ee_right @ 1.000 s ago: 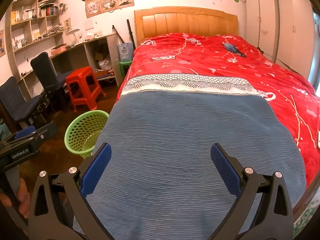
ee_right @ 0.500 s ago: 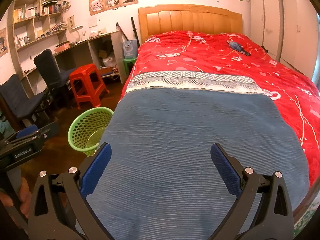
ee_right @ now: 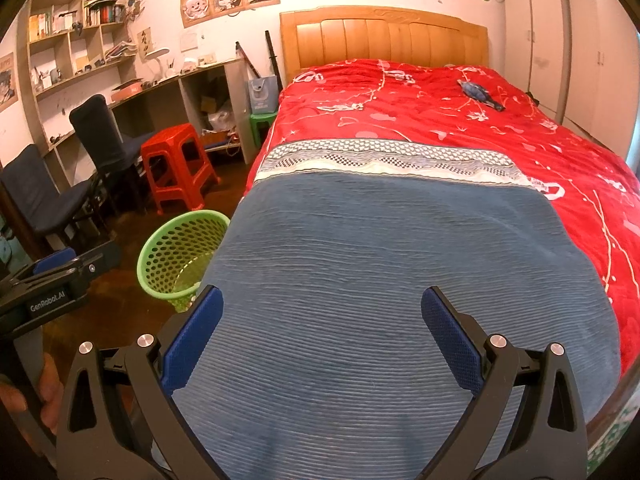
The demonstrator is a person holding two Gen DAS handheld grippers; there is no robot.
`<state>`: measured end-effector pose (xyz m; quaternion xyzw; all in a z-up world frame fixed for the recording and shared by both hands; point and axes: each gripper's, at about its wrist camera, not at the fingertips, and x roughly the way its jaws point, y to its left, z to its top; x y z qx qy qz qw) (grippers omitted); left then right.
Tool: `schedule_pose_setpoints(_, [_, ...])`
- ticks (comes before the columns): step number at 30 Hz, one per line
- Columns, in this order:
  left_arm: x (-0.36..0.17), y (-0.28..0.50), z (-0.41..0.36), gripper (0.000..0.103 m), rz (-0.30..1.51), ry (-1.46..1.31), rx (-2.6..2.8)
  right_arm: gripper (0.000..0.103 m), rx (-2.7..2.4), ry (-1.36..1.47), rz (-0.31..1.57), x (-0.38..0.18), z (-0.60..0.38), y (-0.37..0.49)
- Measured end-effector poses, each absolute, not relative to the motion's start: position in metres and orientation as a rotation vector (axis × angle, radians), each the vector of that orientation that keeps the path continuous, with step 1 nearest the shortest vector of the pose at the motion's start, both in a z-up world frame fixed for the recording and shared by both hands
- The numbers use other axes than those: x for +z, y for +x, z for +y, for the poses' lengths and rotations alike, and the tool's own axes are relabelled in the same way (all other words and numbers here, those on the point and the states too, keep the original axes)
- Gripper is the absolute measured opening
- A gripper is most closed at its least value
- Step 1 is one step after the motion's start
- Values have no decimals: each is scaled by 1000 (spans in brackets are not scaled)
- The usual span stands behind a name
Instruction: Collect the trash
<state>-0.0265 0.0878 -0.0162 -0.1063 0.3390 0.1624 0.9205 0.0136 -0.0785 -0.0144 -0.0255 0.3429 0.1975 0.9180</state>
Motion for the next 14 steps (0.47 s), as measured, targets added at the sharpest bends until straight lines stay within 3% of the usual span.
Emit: schedule_pose_setpoints(14, [-20, -26, 88, 95, 703, -227, 336, 98, 404, -50, 707, -18, -79, 13])
